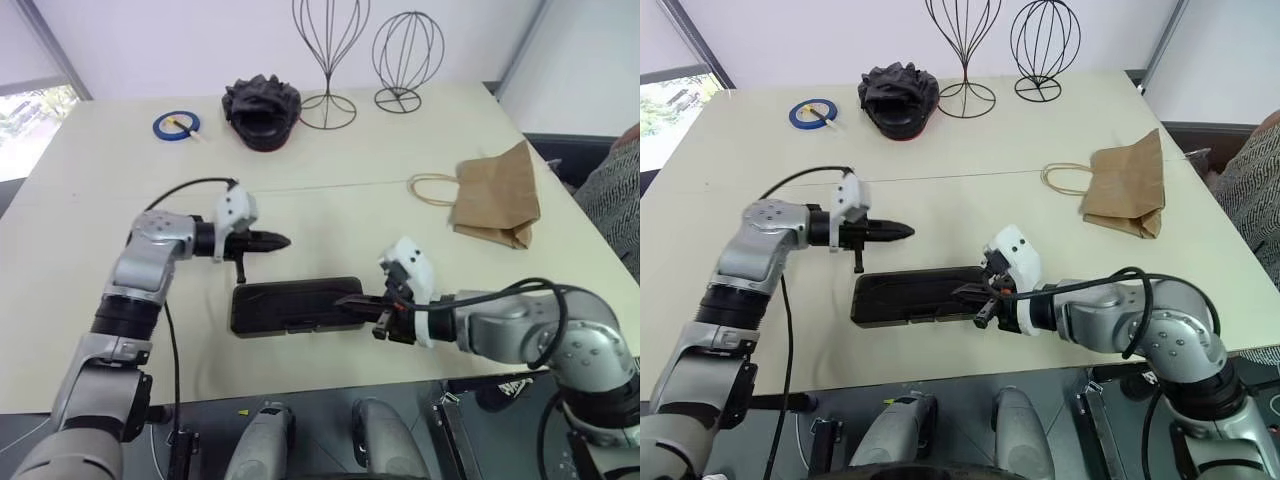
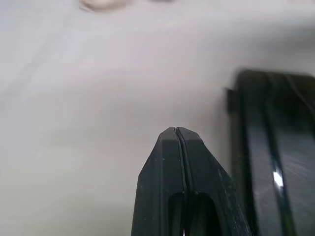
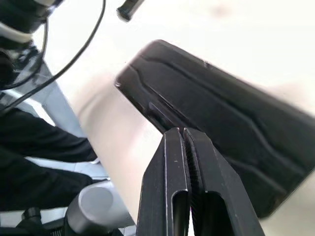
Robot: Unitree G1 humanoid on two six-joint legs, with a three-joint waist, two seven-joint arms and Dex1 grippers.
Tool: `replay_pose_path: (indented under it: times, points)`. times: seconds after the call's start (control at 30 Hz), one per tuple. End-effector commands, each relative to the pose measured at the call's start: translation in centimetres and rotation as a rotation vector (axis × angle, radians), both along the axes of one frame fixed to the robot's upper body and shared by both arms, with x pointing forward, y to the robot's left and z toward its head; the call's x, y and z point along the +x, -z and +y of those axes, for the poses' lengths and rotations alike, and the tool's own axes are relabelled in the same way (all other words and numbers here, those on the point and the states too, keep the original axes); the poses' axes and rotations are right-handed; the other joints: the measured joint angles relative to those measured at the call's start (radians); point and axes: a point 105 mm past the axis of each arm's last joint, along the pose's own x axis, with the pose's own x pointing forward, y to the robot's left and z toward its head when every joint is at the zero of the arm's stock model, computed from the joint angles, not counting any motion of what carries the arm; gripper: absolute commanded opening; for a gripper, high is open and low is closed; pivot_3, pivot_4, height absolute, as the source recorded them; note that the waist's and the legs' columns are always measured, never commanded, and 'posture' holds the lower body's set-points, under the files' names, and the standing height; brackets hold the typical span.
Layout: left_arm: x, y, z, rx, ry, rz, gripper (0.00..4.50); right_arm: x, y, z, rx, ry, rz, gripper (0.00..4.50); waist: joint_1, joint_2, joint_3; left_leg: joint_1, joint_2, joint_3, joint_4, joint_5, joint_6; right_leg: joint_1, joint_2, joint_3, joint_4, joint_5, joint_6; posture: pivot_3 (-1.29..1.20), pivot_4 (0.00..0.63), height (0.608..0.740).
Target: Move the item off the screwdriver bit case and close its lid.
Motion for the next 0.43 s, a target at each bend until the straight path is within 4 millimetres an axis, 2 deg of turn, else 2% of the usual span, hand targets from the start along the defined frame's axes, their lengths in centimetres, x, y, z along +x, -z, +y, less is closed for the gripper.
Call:
replay_pose_path:
  times: [0.03,0.17,0.23,0.33,0.43]
  points:
    - [-2.2,-3.0,1.5,-0.109,-0.087,-0.023,0.0,1.4,-2.4,-1.1,-0.022,-0.016,-0.165,0.11,-0.005,0.0,0.0,0.0,0.0,0.0,0.0,0.0,0.001,-0.001,0.0,0.001,0.0,0.0,0.0,0.0,0.15,0.74]
    - [-6.7,-2.8,2.8,-0.117,-0.136,0.043,0.0,2.3,-4.0,-2.1,-0.039,-0.052,-0.25,0.11,-0.01,0.0,0.001,0.0,0.0,0.0,-0.002,-0.001,0.001,-0.001,0.0,0.001,0.0,0.0,0.0,0.0,0.15,0.74]
    - [-8.2,-2.8,3.2,-0.122,-0.167,0.071,0.0,2.3,-4.4,-2.5,-0.044,-0.078,-0.275,0.11,-0.003,0.0,0.001,0.0,0.001,0.0,-0.002,-0.001,0.001,-0.001,0.0,0.001,0.0,0.0,0.0,0.0,0.15,0.74]
    - [-9.9,-2.6,3.7,-0.116,-0.197,0.106,0.0,2.1,-4.5,-2.9,-0.069,-0.12,-0.304,0.11,0.007,0.0,0.001,0.0,0.001,0.001,0.0,-0.001,0.001,0.0,0.0,0.0,-0.001,0.0,0.0,0.0,0.15,0.74]
    - [-10.5,-2.0,4.4,-0.111,-0.241,0.13,0.0,2.1,-4.4,-3.1,-0.075,-0.136,-0.312,0.11,0.006,0.0,0.001,0.0,0.0,0.001,0.0,-0.001,0.001,0.001,0.0,0.0,-0.002,-0.001,-0.001,0.0,0.15,0.74]
